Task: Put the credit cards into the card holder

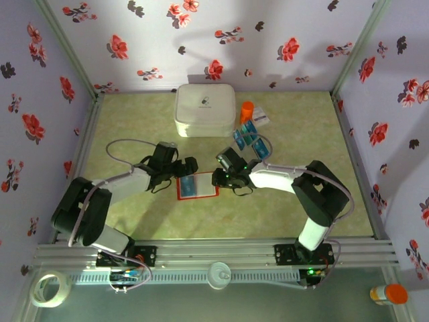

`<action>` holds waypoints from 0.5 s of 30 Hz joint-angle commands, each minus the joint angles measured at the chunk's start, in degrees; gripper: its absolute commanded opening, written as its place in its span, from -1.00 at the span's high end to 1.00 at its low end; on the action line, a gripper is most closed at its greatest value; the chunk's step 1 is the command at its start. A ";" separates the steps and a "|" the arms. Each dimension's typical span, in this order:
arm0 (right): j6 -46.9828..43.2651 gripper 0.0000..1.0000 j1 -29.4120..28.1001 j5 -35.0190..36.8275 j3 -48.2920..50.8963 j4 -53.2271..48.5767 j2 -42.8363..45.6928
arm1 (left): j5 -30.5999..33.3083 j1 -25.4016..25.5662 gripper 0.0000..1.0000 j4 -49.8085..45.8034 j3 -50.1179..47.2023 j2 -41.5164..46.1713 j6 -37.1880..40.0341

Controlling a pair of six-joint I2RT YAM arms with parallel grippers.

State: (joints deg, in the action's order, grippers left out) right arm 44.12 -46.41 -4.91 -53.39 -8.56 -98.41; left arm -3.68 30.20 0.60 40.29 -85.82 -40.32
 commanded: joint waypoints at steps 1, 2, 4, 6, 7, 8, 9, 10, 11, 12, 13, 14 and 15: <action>0.79 0.37 0.18 -0.24 1.05 0.56 -0.64 | -2.18 -0.49 -1.00 1.60 0.23 -1.26 -0.13; 0.79 0.40 0.10 -0.26 1.19 0.56 -0.55 | -2.27 -0.49 -1.00 1.60 0.24 -1.49 -0.13; 0.82 0.44 0.11 -0.28 1.30 0.55 -0.55 | -2.33 -0.49 -1.00 1.69 0.16 -1.82 -0.18; 0.83 0.47 0.12 -0.28 1.35 0.51 -0.39 | -2.34 -0.49 -1.00 1.99 -0.12 -2.02 -0.16; 0.84 0.48 0.10 -0.28 1.36 0.47 -0.36 | -2.29 -0.49 -1.00 2.12 -0.13 -2.19 -0.17; 0.77 0.49 0.11 -0.28 1.44 0.38 -0.29 | -2.29 -0.49 -1.00 2.12 -0.27 -2.30 -0.20; 0.79 0.50 0.14 -0.28 1.44 0.32 -0.19 | -2.29 -0.49 -1.00 2.12 -0.30 -2.48 -0.06; 0.80 0.51 0.10 -0.28 1.44 0.21 -0.16 | -2.31 -0.49 -1.00 2.08 -0.30 -2.71 -0.10; 0.73 0.52 0.10 -0.30 1.44 0.09 -0.03 | -2.29 -0.49 -1.00 2.21 -0.40 -2.84 -0.01; 0.64 0.53 0.09 -0.28 1.44 0.12 0.05 | -2.30 -0.49 -1.00 2.21 -0.42 -2.99 0.12; 0.74 0.54 0.13 -0.28 1.44 0.03 0.10 | -2.29 -0.49 -1.00 2.21 -0.54 -3.12 0.20; 0.71 0.55 0.10 -0.28 1.44 -0.06 0.18 | -2.29 -0.49 -1.00 2.13 -0.52 -3.37 0.25; 0.71 0.56 0.14 -0.27 1.44 -0.12 0.30 | -2.29 -0.49 -1.00 2.19 -0.56 -3.44 0.30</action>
State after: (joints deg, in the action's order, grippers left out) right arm 44.14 -46.41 -4.93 -52.64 -8.34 -98.41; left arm -5.21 30.20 2.17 40.27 -88.23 -40.32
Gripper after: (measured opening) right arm 0.223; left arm 0.998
